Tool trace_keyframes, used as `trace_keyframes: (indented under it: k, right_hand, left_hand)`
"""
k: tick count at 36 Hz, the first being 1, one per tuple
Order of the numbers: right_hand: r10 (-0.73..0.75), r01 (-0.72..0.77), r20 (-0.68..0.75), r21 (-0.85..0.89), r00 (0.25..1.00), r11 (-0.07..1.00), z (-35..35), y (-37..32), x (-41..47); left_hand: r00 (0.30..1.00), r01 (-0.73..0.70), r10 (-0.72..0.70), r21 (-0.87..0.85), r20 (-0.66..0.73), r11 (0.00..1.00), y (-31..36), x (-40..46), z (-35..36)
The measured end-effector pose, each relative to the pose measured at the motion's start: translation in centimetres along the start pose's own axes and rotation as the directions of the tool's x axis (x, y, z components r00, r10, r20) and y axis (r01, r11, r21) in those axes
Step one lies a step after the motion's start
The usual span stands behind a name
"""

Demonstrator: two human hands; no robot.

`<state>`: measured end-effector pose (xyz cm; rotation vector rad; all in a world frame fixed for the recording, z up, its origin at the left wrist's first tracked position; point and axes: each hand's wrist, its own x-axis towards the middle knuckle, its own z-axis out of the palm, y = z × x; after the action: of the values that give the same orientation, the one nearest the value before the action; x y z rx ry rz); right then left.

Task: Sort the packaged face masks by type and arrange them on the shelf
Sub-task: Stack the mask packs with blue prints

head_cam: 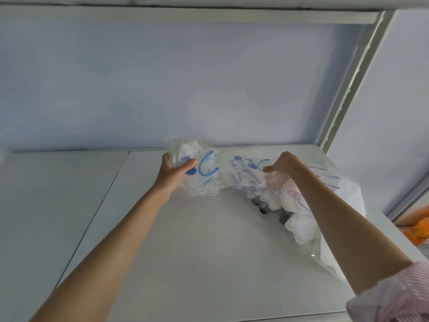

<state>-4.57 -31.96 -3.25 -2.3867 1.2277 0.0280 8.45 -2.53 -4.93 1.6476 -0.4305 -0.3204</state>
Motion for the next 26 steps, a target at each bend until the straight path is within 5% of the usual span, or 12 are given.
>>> trace_keyframes:
  k: [4, 7, 12, 15, 17, 20, 23, 26]
  right_hand:
    - [-0.007, 0.025, -0.064, 0.270, 0.998, 0.963, 0.6, 0.4, -0.2]
    - [-0.031, 0.105, -0.139, 0.572, 0.990, 0.813, 0.3, 0.6, -1.4]
    - [-0.016, 0.204, -0.214, 0.907, 0.977, 0.368, -2.1, -0.4, -5.3]
    - [-0.179, 0.192, -0.167, 0.972, 0.970, 0.133, -1.9, -2.3, -8.4]
    - [-0.247, 0.182, -0.139, 0.970, 0.959, 0.160, -0.5, -3.7, -10.1]
    - [-0.211, 0.204, -0.134, 0.912, 0.968, 0.357, 2.3, -5.3, -11.7]
    - [-0.161, 0.305, -0.261, 0.758, 0.952, 0.577, 4.9, -6.4, -12.4]
    - [-0.162, 0.375, -0.361, 0.665, 0.919, 0.646, 6.1, -7.1, -13.1]
  left_hand:
    - [1.000, 0.008, -0.008, 0.009, 0.005, 1.000, -0.2, -0.4, -0.2]
    - [1.000, 0.025, -0.025, 0.005, -0.015, 1.000, -0.5, -0.5, -0.5]
    - [0.998, 0.036, -0.037, -0.029, -0.057, 0.999, -1.0, -0.6, -0.3]
    - [0.996, 0.050, -0.055, -0.058, -0.076, 0.997, -0.7, -0.6, 0.5]
    - [0.995, 0.063, -0.067, -0.071, -0.068, 0.996, -0.3, -1.0, 1.2]
    - [0.996, 0.059, -0.064, -0.078, -0.069, 0.995, 0.1, -1.6, 2.0]
    - [0.995, 0.070, -0.079, -0.127, -0.064, 0.989, 0.2, -2.1, 2.4]
    - [0.996, 0.072, -0.079, -0.161, -0.039, 0.984, 0.3, -2.6, 2.3]
